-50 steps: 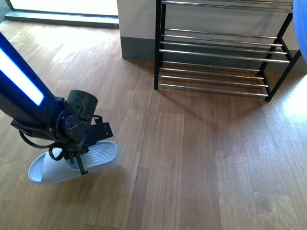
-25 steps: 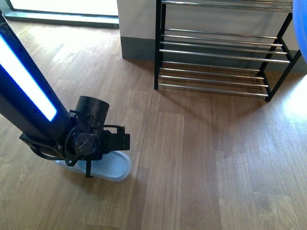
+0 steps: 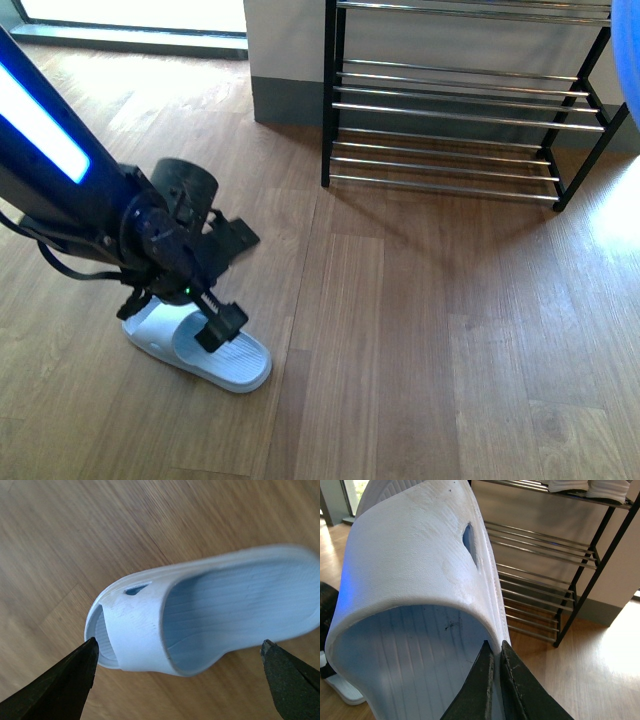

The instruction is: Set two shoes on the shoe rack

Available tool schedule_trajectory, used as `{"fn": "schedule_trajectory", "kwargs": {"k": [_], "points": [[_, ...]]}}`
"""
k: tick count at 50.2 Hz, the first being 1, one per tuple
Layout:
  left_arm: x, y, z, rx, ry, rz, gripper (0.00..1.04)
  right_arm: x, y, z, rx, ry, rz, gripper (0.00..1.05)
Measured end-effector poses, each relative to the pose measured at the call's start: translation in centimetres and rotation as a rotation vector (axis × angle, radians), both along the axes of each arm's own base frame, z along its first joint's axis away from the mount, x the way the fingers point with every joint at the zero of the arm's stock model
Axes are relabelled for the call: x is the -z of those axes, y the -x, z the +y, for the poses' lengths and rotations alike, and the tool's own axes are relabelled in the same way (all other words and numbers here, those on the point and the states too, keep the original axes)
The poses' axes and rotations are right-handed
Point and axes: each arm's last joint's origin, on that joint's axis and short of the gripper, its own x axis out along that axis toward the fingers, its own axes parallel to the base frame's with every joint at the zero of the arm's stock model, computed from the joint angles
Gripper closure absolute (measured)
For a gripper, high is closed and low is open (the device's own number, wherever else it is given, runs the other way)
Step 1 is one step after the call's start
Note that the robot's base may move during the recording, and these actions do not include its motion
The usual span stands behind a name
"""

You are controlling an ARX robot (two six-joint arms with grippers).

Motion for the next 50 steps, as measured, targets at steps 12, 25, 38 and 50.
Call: {"fn": "schedule_trajectory", "kwargs": {"k": [12,25,38,50], "points": [[-3.7,0.3,1.7,-0.698,0.392,-0.063,0.09,0.0,0.0,0.0,0.000,0.000,0.000,1.03],[2.1,4.4,4.1,-1.257,0.429,0.078,0.09,0.0,0.0,0.0,0.000,0.000,0.000,1.03],[4.7,6.0,6.3,-1.493,0.417,0.058,0.09,0.0,0.0,0.0,0.000,0.000,0.000,1.03],[5.3,4.7,6.0,-1.435,0.461,0.054,0.09,0.0,0.0,0.0,0.000,0.000,0.000,1.03]]}}
